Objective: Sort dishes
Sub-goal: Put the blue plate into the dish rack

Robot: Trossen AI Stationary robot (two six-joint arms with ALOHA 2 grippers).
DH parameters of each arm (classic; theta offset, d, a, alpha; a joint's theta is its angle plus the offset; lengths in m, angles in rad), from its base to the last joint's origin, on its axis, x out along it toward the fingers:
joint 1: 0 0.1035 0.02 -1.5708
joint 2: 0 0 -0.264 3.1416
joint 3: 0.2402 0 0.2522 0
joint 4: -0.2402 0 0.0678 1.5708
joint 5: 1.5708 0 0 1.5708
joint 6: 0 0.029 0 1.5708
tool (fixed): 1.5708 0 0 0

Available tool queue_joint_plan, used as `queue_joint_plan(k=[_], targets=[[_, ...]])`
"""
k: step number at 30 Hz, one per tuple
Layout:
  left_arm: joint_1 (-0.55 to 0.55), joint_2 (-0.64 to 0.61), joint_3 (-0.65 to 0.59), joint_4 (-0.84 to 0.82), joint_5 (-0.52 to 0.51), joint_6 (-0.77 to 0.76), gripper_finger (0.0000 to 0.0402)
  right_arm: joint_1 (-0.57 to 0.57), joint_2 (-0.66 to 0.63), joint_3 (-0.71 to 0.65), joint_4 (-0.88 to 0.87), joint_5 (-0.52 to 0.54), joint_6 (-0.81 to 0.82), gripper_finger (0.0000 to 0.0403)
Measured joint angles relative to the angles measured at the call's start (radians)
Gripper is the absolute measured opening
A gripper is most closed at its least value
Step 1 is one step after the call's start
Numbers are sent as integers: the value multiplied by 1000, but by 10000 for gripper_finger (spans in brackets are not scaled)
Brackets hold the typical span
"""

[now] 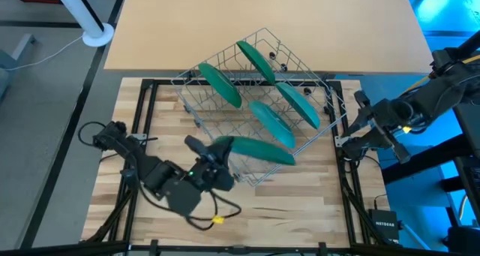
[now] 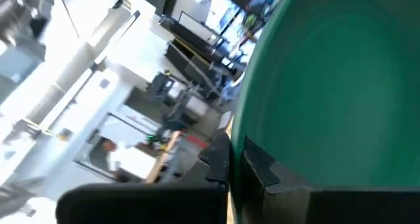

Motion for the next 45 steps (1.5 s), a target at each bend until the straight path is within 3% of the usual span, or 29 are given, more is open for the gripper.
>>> queue_joint_plan(k=[12, 18, 25, 33, 45], targets=[[78, -11, -1, -353, 1, 60, 0, 0, 0, -86, -4, -5, -60, 159], [98, -14, -1, -544, 2, 9, 0, 0, 0, -88, -5, 1, -108, 159], [127, -14, -1, -786, 2, -145, 0, 0, 5, -88, -4, 93, -152, 159], [156, 27, -1, -928, 59, -219, 0, 0, 12, -88, 3, 184, -163, 159], [154, 83, -2, -985, 56, -173, 0, 0, 13, -88, 2, 185, -164, 159]])
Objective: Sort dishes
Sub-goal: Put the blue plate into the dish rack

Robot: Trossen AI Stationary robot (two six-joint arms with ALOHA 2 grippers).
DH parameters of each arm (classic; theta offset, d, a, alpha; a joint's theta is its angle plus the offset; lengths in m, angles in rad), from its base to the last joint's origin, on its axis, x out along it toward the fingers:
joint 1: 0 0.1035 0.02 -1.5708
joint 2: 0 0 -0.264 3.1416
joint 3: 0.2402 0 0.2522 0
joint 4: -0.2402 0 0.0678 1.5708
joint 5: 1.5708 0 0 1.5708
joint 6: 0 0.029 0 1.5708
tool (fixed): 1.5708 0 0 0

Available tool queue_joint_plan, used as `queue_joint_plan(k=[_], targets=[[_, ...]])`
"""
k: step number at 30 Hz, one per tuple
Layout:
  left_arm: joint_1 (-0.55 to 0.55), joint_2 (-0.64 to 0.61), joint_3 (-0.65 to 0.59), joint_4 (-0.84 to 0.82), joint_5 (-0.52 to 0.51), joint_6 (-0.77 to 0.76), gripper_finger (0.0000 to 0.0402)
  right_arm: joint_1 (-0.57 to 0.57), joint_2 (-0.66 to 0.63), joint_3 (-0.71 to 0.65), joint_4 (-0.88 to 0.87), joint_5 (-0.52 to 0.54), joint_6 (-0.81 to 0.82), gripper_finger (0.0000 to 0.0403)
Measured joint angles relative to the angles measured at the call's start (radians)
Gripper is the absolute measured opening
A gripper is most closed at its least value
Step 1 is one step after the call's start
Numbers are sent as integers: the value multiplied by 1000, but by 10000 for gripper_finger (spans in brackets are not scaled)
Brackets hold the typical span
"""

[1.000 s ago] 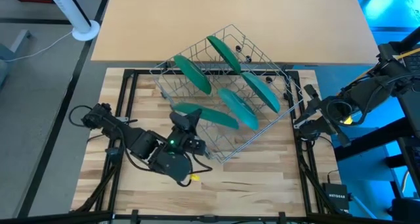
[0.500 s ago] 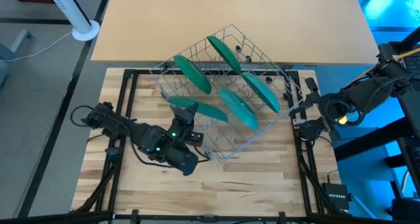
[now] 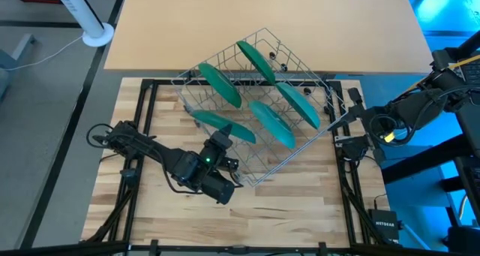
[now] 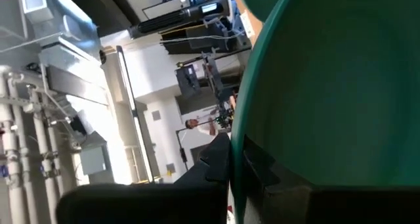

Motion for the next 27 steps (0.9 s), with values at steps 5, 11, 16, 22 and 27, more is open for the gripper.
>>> queue_joint_plan(k=[5, 11, 16, 22, 27], targets=[[0, 7, 0, 1, 39, 6, 0, 0, 0, 0, 0, 0, 0, 159], [0, 16, 0, 3, 51, 29, 0, 0, 0, 0, 0, 0, 0, 159], [1, 35, 0, 12, 95, 71, 0, 0, 0, 0, 0, -1, 0, 159], [1, 48, 0, 35, 103, 169, 0, 0, 0, 0, 0, -1, 0, 159], [2, 54, 0, 98, 127, 249, 0, 0, 0, 0, 1, -1, 0, 159]])
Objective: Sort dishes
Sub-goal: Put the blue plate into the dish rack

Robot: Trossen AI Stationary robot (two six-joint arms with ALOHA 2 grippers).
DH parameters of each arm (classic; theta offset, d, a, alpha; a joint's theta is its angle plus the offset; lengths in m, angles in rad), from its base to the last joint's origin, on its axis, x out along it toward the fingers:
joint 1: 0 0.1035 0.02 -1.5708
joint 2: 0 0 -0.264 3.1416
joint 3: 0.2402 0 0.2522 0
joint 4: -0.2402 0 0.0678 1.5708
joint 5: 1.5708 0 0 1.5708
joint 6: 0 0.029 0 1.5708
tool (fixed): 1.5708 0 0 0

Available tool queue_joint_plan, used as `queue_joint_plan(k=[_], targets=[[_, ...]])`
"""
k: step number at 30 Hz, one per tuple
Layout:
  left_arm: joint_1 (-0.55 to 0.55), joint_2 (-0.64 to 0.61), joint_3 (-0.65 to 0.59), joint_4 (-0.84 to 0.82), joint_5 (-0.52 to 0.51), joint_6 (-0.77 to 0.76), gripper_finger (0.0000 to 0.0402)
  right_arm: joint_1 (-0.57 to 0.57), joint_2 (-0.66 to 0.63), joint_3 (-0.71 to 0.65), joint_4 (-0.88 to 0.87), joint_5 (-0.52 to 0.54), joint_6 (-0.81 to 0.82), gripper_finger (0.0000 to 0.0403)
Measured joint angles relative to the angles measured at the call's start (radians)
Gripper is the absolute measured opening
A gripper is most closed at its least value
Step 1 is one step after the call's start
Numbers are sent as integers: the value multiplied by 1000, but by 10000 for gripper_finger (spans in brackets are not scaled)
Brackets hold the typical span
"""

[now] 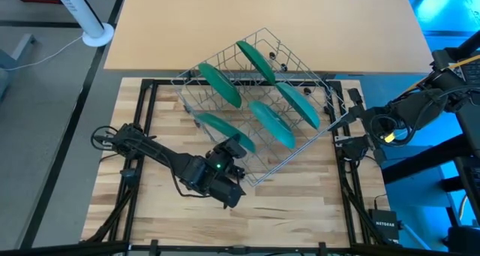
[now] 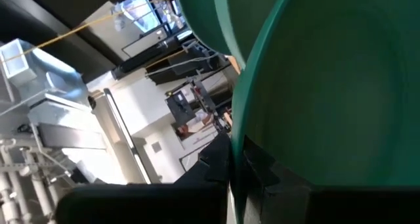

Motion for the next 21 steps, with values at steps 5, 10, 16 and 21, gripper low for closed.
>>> queue_joint_plan(k=[5, 10, 16, 21], targets=[[0, 0, 0, 148, 16, 111, 0, 0, 0, 0, 0, 0, 0, 159], [0, 0, 0, 229, 78, 201, 0, 0, 0, 0, 0, 0, 0, 159], [0, 0, 0, 281, 112, 265, 0, 0, 0, 0, 0, 0, 0, 159], [0, 0, 0, 282, 211, 279, 0, 0, 0, 0, -1, 0, 0, 159]])
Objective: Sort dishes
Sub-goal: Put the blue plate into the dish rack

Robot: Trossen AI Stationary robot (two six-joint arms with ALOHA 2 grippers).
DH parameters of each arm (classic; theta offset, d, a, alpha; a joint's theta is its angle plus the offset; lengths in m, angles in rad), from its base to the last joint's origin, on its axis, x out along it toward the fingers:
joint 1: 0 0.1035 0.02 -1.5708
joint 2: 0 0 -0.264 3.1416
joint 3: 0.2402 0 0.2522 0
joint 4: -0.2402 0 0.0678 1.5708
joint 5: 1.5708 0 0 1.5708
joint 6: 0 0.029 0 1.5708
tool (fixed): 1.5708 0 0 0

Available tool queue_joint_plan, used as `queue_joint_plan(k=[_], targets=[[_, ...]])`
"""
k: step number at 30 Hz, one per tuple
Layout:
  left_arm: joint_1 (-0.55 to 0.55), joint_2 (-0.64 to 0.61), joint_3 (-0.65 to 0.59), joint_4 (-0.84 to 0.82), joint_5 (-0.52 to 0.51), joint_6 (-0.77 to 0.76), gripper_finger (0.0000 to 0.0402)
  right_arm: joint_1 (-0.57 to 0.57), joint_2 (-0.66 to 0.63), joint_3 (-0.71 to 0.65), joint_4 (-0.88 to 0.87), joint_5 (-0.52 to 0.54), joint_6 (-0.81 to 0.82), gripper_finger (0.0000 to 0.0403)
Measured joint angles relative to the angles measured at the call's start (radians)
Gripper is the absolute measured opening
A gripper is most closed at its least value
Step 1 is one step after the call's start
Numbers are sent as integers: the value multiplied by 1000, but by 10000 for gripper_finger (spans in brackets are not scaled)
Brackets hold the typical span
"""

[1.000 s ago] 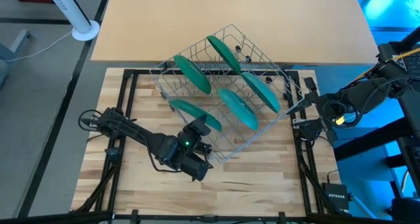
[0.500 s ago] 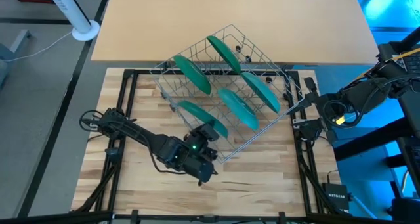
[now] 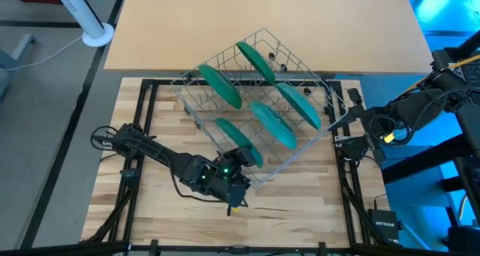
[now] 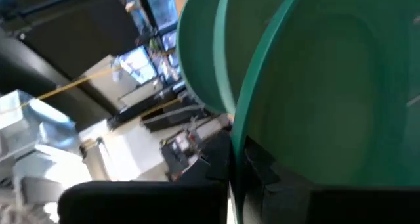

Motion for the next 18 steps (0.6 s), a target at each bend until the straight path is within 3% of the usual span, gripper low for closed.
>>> queue_joint_plan(k=[9, 14, 18], targets=[[0, 0, 0, 24, 98, -8, 4, 0, 0, 0, -1, 0, 0, 159], [3, 0, 0, 19, 193, -53, 30, 0, 0, 0, -1, 0, 0, 159], [3, 0, 0, 9, 205, -141, 50, 0, 0, 0, -1, 0, 0, 159]])
